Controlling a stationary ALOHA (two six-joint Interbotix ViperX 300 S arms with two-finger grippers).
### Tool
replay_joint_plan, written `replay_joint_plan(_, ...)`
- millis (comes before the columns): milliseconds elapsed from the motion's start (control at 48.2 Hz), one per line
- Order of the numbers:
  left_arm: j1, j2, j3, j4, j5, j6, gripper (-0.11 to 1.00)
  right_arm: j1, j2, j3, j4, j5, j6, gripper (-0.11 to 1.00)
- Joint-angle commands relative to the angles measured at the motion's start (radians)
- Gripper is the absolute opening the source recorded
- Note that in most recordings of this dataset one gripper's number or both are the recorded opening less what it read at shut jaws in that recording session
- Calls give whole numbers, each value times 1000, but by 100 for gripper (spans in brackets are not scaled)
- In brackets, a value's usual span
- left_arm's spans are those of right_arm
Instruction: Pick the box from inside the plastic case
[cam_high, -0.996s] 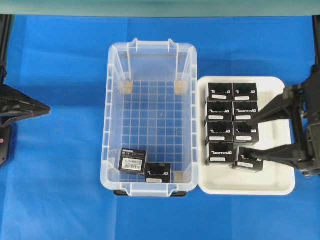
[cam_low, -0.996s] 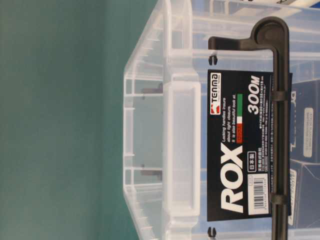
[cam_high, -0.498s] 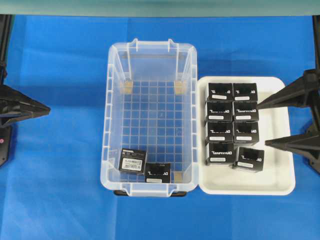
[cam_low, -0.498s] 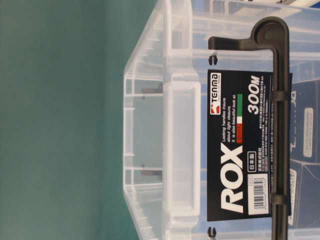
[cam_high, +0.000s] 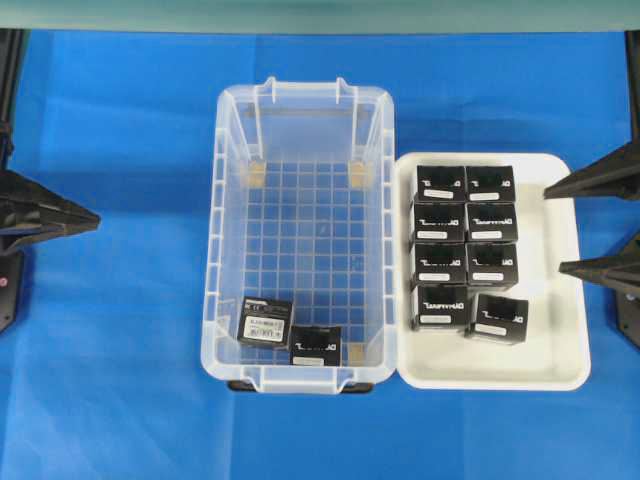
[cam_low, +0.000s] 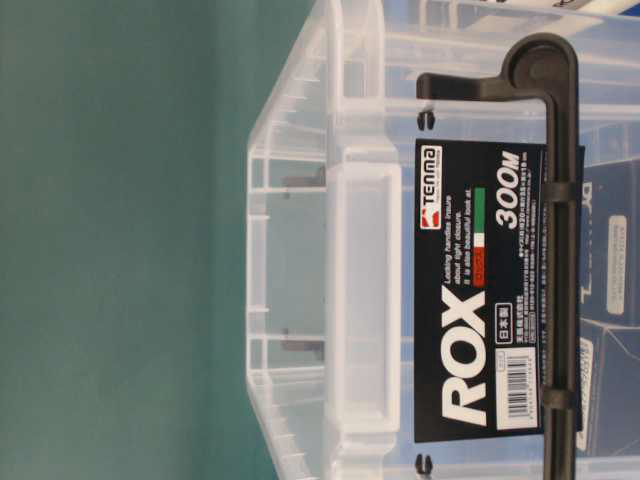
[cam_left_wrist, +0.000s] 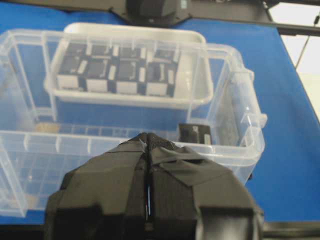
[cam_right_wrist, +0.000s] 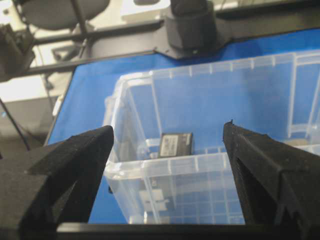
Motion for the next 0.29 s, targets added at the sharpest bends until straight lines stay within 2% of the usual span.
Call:
replay_joint_plan(0,-5,5,-18,2,-5,3,-6,-5,-8,-6,-3,3,0,93)
replay_joint_plan(270,-8,5,-15,2,-5,-3,-6,-5,-60,-5,-3,101,3,93)
